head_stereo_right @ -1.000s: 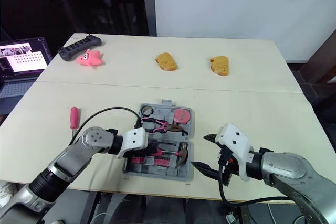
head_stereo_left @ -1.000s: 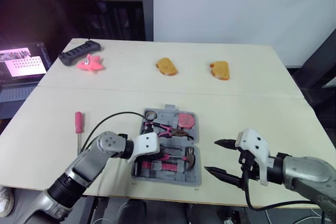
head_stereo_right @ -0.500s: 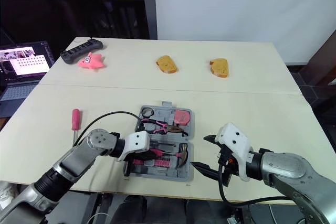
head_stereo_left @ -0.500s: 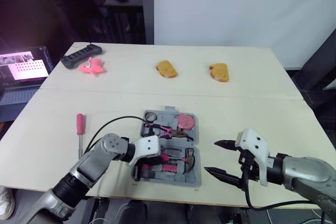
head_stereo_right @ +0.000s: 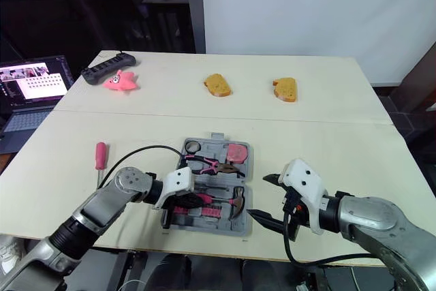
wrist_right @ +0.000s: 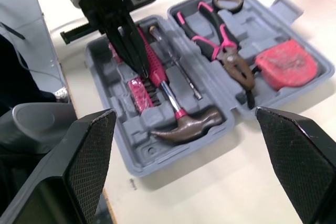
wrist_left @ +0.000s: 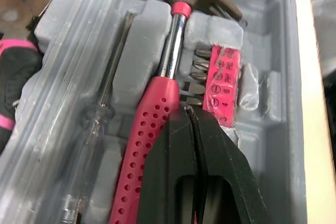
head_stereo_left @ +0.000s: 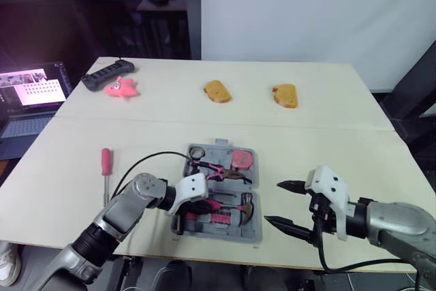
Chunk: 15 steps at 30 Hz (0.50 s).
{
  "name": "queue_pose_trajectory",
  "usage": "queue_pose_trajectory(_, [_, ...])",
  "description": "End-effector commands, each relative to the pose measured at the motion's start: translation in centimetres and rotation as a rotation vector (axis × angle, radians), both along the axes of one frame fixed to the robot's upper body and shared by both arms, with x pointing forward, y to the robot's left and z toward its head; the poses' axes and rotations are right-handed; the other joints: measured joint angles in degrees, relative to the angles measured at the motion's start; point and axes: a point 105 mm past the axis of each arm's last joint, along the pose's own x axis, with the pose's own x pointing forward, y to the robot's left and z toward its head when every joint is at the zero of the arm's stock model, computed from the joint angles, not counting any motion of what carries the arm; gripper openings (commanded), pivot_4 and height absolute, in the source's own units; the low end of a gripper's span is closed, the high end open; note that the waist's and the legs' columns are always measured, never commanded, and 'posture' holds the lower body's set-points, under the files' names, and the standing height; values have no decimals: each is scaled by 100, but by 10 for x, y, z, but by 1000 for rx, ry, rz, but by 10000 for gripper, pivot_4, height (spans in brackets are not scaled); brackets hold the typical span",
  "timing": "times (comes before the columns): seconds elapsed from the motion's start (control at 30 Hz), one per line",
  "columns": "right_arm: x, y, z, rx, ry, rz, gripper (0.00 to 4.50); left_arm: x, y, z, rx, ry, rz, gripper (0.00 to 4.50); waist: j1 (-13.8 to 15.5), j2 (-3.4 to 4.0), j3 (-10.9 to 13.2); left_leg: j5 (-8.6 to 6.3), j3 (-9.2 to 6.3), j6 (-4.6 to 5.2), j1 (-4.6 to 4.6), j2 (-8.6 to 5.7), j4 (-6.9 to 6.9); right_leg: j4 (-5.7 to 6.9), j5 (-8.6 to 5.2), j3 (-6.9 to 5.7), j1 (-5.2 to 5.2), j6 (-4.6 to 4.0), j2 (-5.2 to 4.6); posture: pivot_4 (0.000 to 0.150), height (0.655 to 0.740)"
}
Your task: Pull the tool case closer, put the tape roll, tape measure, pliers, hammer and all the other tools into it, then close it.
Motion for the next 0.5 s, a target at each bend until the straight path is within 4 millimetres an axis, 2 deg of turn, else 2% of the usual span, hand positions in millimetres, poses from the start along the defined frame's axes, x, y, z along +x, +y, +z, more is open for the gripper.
queue_pose_trajectory(0.03, [11, -8, 11, 6, -95, -22, 45000, 15, 21, 56, -121, -172, 32, 403, -5, -12, 10, 0, 0, 0, -7, 1, 0, 5, 0, 0, -10, 1, 1, 1500, 7400])
queue_pose_trajectory(0.07, [14, -12, 12, 5, -108, -35, 45000, 16, 28, 67, -148, -208, 32, 403, -15, -17, 15, 0, 0, 0, -9, 1, -1, 6, 1, 0, -15, 1, 1, 1500, 7400])
queue_pose_trajectory(0.13, [18, -22, 10, -5, -131, -55, 45000, 15, 56, 95, -205, -250, 91, 403, -27, -19, 21, 0, 0, 0, -10, 3, -5, 6, 1, 0, -18, 3, 2, 1500, 7400])
queue_pose_trajectory(0.17, [19, -25, 9, -8, -139, -62, 45000, 14, 65, 101, -218, -255, 114, 403, -28, -18, 21, 0, 1, 0, -11, 3, -8, 4, 0, 0, -20, 4, 1, 1500, 7400])
queue_pose_trajectory(0.2, [19, -32, 7, -18, -138, -76, 45000, 13, 83, 108, -215, -258, 162, 403, -21, -15, 22, -1, 2, 2, -11, 3, -12, 2, 0, 0, -20, 6, -1, 1500, 7400])
queue_pose_trajectory(0.27, [18, -45, 2, -50, -133, -92, 45000, 9, 113, 116, -195, -240, 260, 403, -17, -13, 25, -6, 3, 10, -15, 2, -13, -1, 0, 0, -22, 10, -2, 1500, 7400])
queue_pose_trajectory(0.33, [18, -61, 1, -39, -138, -143, 45000, 7, 155, 114, -125, -235, 406, 403, -17, -18, 39, -12, 4, 21, -18, 2, -11, -1, -1, 0, -24, 10, -2, 1500, 7400])
queue_pose_trajectory(0.37, [17, -72, -1, -36, -134, -167, 45000, 2, 179, 111, -76, -224, 475, 5481, -20, -22, 48, -13, 4, 22, -17, 2, -11, -1, -2, 0, -24, 7, -2, 1500, 7400])
queue_pose_trajectory(0.43, [13, -94, -6, -43, -129, -219, 45000, -9, 224, 106, -4, -208, 614, 12496, -27, -23, 56, -13, 6, 22, -18, 3, -10, -2, -3, 0, -26, 4, -2, 1500, 7400])
queue_pose_trajectory(0.5, [8, -117, -13, -54, -115, -270, 45000, -20, 262, 104, 5, -190, 763, 23081, -30, -32, 69, -13, 11, 21, -17, 3, -8, -5, -6, 3, -27, -2, -3, 1500, 7400])
